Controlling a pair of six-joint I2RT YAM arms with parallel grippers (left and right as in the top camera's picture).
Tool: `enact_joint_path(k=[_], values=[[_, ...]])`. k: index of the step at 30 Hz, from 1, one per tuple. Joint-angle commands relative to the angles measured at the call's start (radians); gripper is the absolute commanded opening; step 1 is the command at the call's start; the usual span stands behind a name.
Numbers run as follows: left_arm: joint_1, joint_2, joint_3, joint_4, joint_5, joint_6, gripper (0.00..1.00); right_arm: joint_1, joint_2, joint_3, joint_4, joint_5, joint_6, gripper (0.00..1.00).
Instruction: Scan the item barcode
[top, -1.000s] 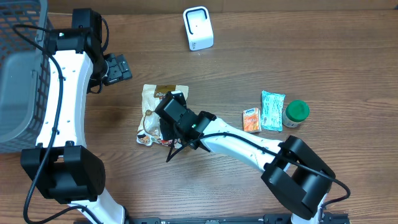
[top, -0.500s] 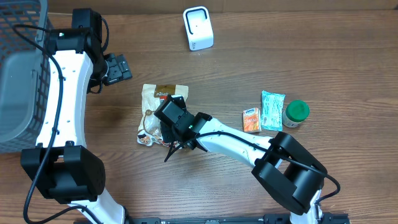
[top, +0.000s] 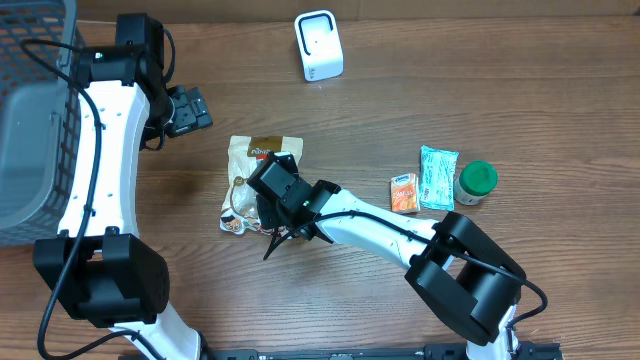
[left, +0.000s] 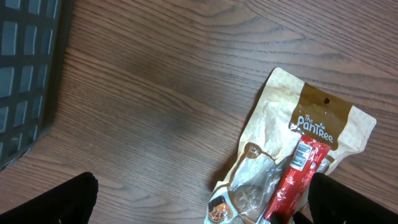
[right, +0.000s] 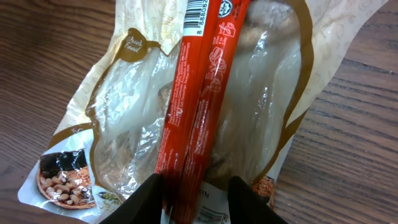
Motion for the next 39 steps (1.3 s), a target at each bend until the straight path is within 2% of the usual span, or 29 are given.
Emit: enact_joint_path(k=[1, 16, 21, 23, 24, 34, 37, 39], values=[[0.004, 0.000, 0.010, 0.002, -0.009, 0.001, 1.00, 0.008, 0.006, 0.029, 0.005, -0.016, -0.004, 0.35], [0.004, 0.000, 0.010, 0.002, -0.009, 0.001, 1.00, 0.008, 0.007, 0.020, 0.000, -0.025, -0.004, 0.36], [0.004, 0.000, 0.010, 0.002, -0.009, 0.001, 1.00, 0.008, 0.007, 0.020, -0.025, -0.004, -0.004, 0.33], [0.004, 0.000, 0.010, 0.002, -0.009, 0.001, 1.00, 0.008, 0.007, 0.020, -0.026, -0.004, -0.004, 0.29], [0.004, 0.000, 0.010, 0.002, -0.009, 0.001, 1.00, 0.008, 0.007, 0.020, -0.026, -0.004, -0.004, 0.24], [0.004, 0.000, 0.010, 0.002, -0.009, 0.001, 1.00, 0.008, 0.007, 0.024, -0.033, -0.004, -0.004, 0.24], [0.004, 0.000, 0.010, 0.002, -0.009, 0.001, 1.00, 0.008, 0.007, 0.021, -0.033, -0.004, -0.004, 0.17], [0.004, 0.000, 0.010, 0.002, -0.009, 0.001, 1.00, 0.008, 0.007, 0.021, -0.033, -0.004, -0.004, 0.06]])
